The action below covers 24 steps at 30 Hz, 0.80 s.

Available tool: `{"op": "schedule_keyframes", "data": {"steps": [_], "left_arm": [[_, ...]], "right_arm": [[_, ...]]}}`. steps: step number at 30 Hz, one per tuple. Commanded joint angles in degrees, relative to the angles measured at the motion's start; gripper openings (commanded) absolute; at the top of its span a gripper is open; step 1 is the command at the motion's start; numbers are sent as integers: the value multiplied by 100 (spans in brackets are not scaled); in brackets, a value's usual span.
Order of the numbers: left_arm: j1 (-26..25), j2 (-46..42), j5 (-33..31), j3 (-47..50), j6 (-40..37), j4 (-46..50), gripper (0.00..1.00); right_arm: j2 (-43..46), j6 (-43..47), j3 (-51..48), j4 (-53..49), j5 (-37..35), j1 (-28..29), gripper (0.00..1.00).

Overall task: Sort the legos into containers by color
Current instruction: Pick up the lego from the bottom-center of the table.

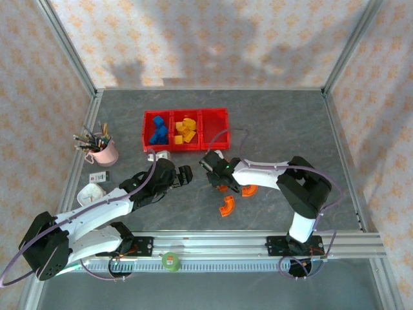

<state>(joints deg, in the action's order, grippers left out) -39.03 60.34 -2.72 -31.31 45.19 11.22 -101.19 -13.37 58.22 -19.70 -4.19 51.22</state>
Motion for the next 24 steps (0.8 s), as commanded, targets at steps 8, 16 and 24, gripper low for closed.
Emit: {"op": "schedule_keyframes", "data": {"steps": [8,16,24], "left_arm": [[-35,-185,-150,-142,10,24,99],[169,-242,-413,-515,-85,216,99],[574,56,-405,-911,-259,-58,99]], "right_arm": [[664,-130,288,-116,-59,19,27],[783,-312,1118,-431,-157,-287,28],[23,-327,2091,-261,-138,-909,28]]}}
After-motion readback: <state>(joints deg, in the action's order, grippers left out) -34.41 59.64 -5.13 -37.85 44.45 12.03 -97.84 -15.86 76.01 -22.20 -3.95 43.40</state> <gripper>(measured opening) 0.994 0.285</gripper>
